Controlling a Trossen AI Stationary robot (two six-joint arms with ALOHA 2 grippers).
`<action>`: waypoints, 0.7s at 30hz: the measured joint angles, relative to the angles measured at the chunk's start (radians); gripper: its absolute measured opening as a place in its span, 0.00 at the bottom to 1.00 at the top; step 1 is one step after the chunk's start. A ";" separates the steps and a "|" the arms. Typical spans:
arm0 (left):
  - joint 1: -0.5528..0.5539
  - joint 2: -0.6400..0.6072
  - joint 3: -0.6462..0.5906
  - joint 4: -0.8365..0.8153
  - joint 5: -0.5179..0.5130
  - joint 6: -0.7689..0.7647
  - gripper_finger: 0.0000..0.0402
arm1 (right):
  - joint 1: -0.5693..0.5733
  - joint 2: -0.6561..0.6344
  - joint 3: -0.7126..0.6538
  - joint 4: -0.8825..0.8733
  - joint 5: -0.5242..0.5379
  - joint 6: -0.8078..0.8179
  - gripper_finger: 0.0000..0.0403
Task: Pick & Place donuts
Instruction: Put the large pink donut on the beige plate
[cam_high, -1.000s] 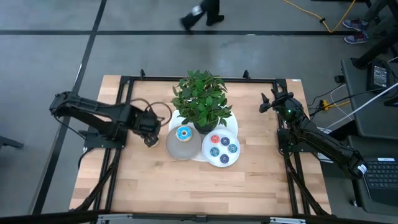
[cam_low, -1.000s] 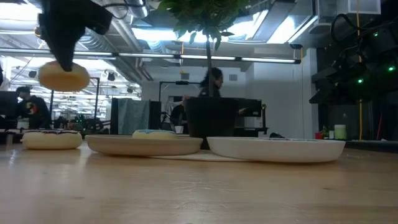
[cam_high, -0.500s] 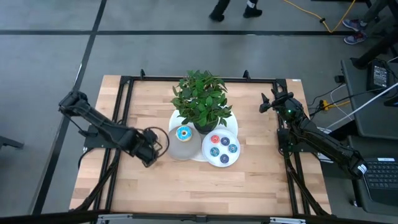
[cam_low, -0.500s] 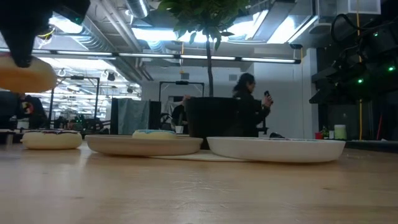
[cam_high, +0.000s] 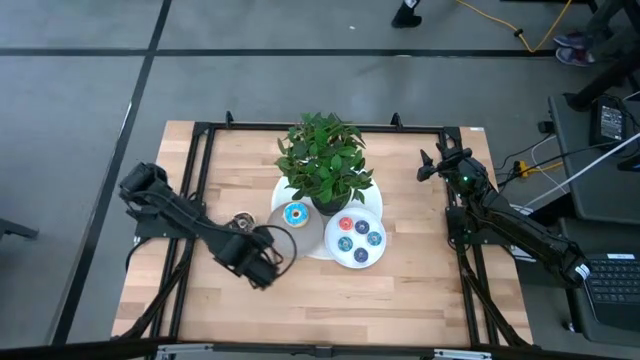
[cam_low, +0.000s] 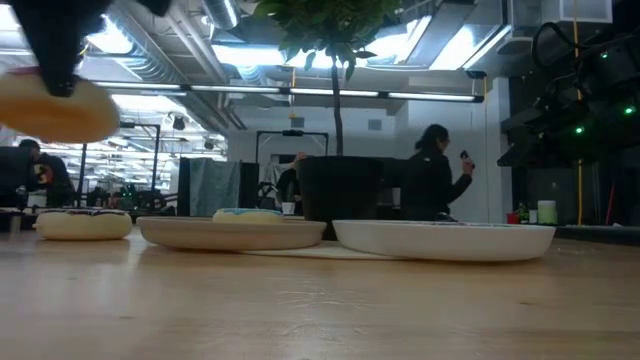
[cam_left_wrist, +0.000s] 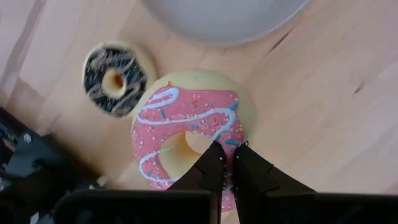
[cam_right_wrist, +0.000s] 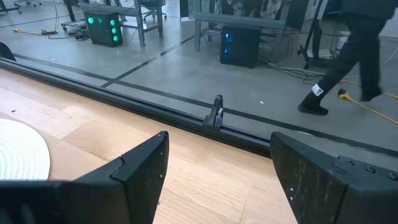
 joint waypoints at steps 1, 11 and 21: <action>0.009 0.025 0.028 -0.008 -0.004 0.017 0.04 | 0.000 0.000 0.000 0.000 0.000 0.000 0.69; 0.128 0.246 0.287 -0.025 -0.014 0.200 0.04 | 0.000 0.000 0.000 0.000 0.000 0.000 0.69; 0.234 0.419 0.479 -0.031 -0.043 0.351 0.04 | 0.000 0.000 0.000 0.000 0.000 0.000 0.69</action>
